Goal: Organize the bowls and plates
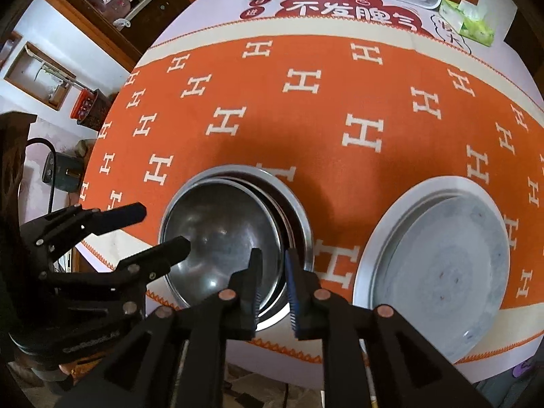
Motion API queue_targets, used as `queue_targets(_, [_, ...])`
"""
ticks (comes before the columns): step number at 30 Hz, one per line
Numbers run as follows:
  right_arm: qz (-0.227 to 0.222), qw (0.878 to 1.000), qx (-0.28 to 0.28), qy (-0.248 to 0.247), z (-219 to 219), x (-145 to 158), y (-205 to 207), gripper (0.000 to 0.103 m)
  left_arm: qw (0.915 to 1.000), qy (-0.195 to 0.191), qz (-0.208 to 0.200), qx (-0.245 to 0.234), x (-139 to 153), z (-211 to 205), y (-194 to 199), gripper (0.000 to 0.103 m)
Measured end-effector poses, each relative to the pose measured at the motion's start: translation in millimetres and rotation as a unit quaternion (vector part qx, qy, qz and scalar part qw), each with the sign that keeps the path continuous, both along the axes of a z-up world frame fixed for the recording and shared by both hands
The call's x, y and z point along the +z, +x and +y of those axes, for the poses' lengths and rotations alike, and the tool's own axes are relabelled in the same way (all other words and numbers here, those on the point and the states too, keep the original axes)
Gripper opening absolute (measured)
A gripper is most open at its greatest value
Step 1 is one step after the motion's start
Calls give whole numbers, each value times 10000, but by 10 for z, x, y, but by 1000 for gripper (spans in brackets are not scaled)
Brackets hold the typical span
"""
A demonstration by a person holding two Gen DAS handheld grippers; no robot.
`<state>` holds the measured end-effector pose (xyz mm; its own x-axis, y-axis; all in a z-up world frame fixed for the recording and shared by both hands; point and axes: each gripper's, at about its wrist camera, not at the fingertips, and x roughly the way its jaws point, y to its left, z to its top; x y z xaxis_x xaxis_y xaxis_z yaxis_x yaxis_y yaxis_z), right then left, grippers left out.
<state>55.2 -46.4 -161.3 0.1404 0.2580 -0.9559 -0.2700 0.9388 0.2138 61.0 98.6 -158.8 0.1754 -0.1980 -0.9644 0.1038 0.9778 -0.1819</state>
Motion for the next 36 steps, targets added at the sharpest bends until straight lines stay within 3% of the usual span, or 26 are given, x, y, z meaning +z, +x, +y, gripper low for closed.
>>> queue_targets(4, [10, 9999, -60, 91, -47, 14, 13, 16, 10000, -32, -20, 80, 20, 31, 13, 69])
queue_targets(7, [-27, 9998, -135, 140, -80, 25, 10, 23, 9998, -66, -7, 182, 18, 65, 14, 77])
queue_targets(9, [-56, 9997, -168, 160, -83, 29, 5, 32, 9996, -134, 22, 232, 8, 80, 22, 77])
queue_targets(18, [-236, 9993, -177, 247, -112, 79, -33, 43, 9991, -279, 30, 314, 4, 89, 17, 78])
queue_targets(23, [-323, 9988, -238, 265, -151, 90, -34, 50, 9986, -390, -96, 357, 37, 117, 10, 84])
queue_targets(36, [-358, 9982, -328, 345, -271, 20, -77, 51, 9975, -477, -135, 501, -56, 361, 52, 86])
